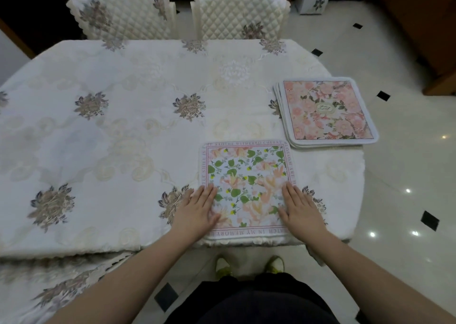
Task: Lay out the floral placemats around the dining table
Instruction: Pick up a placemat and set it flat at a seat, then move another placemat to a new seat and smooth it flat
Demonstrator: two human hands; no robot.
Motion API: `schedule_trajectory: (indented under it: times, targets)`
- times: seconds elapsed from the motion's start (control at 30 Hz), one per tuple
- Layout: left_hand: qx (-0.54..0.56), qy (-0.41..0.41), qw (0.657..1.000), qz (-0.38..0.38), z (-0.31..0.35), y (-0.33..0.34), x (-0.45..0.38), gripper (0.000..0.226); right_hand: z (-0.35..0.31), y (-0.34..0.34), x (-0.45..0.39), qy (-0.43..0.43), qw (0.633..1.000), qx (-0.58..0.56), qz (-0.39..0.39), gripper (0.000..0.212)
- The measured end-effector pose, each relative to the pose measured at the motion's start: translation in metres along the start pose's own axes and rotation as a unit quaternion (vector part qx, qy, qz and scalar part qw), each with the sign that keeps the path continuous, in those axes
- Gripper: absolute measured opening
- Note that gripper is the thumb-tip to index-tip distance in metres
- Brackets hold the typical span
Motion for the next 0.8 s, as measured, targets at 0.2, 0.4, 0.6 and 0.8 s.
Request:
schedule_trajectory:
  times: [0.2,0.4,0.6,0.8]
  targets:
    - [0.02,-0.012,1.0,-0.014,0.018,-0.047,-0.019,0.069,-0.008,-0.034,0.007,0.011,0.999,-0.017,-0.042,0.065]
    - [-0.021,0.056,0.997,0.057,0.058,-0.073,-0.044,0.065,0.009,-0.046,0.029,0.053,0.998,-0.033,0.026,0.064]
    - [-0.022,0.115,0.99,0.077,0.113,-0.092,-0.065,0.063,0.051,-0.05,0.049,0.146,0.985,-0.081,0.039,0.063]
    - [-0.044,0.169,0.981,0.082,0.177,-0.12,-0.093,0.063,0.112,-0.052,0.071,0.194,0.972,-0.113,0.063,0.063]
Point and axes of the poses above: each hand's wrist, its own x-axis away from the middle knuckle, its own y-axis out of the palm, z = x × y, the point moved 1 cm from there along -x, towards the middle knuckle, and after that the axes turned 9 degrees about y, right-handed, at the moved point
